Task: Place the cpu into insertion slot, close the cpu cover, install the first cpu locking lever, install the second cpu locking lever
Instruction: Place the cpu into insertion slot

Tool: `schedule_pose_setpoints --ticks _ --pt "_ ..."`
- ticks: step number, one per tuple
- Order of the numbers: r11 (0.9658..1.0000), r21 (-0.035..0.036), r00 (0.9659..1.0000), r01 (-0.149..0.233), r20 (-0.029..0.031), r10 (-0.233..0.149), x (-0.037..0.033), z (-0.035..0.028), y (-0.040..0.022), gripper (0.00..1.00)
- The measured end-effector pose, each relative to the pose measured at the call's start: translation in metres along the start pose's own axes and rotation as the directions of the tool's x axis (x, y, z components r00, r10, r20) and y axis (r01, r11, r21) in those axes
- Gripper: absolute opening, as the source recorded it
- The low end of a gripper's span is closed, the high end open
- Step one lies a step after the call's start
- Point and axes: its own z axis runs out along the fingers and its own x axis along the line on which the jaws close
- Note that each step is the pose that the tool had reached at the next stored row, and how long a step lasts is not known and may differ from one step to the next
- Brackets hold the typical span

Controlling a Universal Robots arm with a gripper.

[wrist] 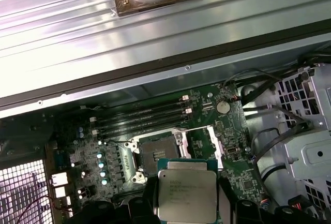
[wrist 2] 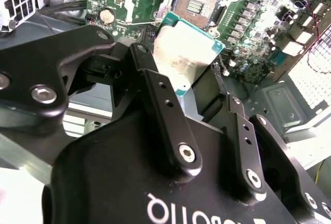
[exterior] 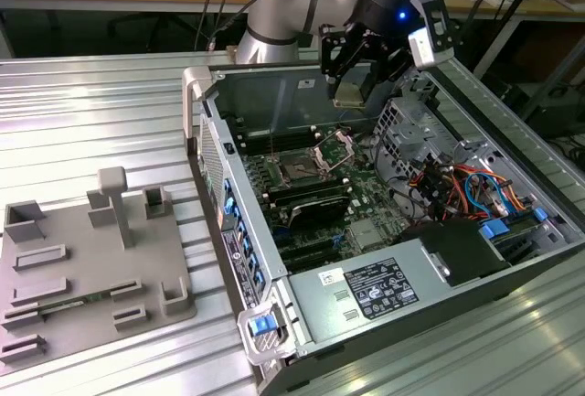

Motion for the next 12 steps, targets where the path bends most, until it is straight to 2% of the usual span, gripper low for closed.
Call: schedule_pose_setpoints --ticks 12 --pt "0.9975 -0.0014 0.9974 -0.071 0.0063 0.071 0.0005 0.0002 -0.0002 0.55"
